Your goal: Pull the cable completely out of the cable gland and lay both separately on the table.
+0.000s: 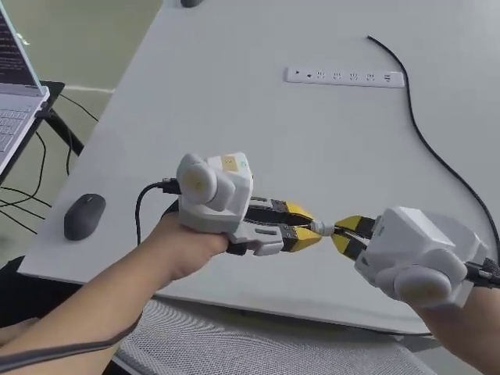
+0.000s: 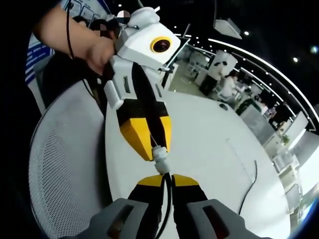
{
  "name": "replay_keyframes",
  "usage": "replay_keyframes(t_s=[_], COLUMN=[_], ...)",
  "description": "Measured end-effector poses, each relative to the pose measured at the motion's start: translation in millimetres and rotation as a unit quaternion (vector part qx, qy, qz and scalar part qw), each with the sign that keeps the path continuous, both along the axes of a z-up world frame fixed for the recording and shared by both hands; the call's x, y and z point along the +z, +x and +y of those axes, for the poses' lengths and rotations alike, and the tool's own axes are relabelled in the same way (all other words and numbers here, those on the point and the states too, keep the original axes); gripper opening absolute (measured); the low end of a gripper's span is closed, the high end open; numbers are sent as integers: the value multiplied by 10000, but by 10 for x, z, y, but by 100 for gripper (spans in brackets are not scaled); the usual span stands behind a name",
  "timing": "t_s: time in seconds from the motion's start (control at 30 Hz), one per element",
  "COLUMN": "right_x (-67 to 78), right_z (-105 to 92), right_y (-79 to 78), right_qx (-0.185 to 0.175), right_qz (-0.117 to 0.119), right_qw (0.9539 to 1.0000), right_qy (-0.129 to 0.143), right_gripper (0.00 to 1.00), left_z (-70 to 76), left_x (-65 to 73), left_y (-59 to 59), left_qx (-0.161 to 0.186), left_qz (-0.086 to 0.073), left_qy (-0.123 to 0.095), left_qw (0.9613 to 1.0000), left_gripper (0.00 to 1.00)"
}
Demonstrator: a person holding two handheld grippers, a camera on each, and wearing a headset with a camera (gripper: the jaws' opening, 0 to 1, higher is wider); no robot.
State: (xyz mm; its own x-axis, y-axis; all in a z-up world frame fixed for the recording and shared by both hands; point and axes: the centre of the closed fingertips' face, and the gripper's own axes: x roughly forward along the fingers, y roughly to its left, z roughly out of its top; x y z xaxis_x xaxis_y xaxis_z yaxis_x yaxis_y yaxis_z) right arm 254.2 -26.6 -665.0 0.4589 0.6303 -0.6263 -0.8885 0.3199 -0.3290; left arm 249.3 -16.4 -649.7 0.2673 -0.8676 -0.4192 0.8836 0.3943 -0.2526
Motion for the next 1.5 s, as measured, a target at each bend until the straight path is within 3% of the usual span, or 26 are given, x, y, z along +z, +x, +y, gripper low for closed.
replay_keyframes(t_s=[0.57,0.9,0.97,1.07,1.3,1.37,1.5], right_x=[-51,-126,-133,-198,-287,-316,-394], right_z=[-72,-142,-160,-220,-329,-362,-459], right_y=[96,181,198,239,286,292,315], right_qx=[-322,-770,-948,-1099,-1529,-1710,-1957], right_qz=[298,616,765,855,1197,1366,1545], right_qw=[9987,9939,9901,9877,9762,9695,9614], right_qy=[247,497,694,712,962,1100,1165], right_gripper=[0,0,0,0,0,0,0], left_z=[-15,19,19,12,6,3,3], left_x=[3,7,13,26,53,57,58], left_y=[50,89,89,82,85,80,82], left_qx=[74,76,78,61,45,33,30], left_qz=[-86,-110,-102,-107,-107,-113,-106], left_qy=[-7,-4,-14,-14,-44,-46,-68], left_qw=[9999,9999,9999,9999,9999,9999,9999], left_gripper=[15,15,15,15,15,15,15])
